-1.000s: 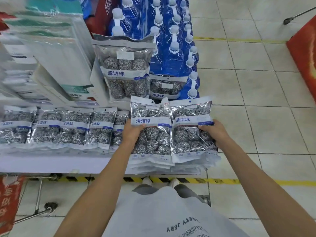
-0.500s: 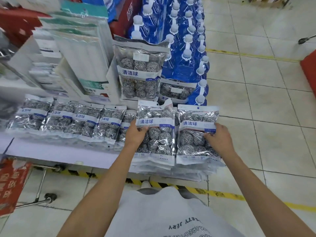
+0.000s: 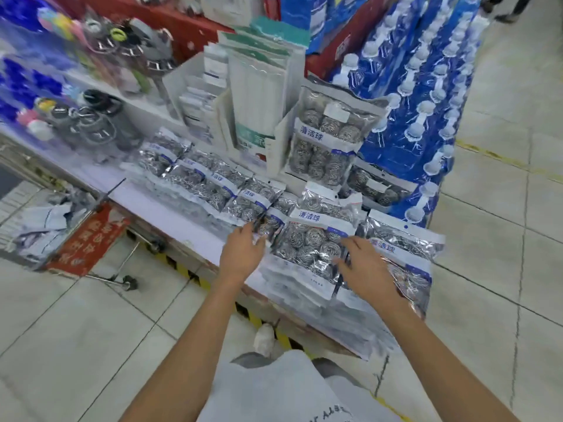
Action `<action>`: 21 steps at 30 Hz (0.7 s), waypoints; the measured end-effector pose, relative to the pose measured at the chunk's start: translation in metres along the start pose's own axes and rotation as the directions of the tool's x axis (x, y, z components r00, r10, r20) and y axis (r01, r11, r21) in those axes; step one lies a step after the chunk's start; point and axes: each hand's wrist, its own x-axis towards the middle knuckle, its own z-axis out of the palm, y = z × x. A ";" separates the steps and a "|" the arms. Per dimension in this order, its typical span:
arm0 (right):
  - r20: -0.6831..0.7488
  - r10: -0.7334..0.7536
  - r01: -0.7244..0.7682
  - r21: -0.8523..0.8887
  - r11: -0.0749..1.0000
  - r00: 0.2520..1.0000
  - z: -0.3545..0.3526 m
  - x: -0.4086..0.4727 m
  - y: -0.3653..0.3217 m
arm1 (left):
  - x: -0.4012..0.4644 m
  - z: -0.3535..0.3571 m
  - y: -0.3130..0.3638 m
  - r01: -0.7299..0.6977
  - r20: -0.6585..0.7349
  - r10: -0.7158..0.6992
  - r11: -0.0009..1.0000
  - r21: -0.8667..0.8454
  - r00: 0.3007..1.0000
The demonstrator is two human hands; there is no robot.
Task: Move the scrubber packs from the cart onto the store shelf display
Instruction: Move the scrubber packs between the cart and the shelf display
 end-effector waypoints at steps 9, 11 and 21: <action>0.186 -0.452 0.453 0.045 0.891 0.872 0.051 0.042 -0.154 | -0.097 -0.068 -0.116 0.281 -0.288 -0.256 0.959 0.049 0.923; 0.213 -0.530 0.526 0.076 0.847 0.821 0.064 0.051 -0.192 | -0.114 -0.078 -0.145 0.334 -0.337 -0.306 0.942 0.026 0.890; 0.340 -0.695 0.717 0.082 0.693 0.633 0.141 0.084 -0.369 | -0.144 -0.132 -0.271 0.491 -0.472 -0.514 0.852 -0.182 0.716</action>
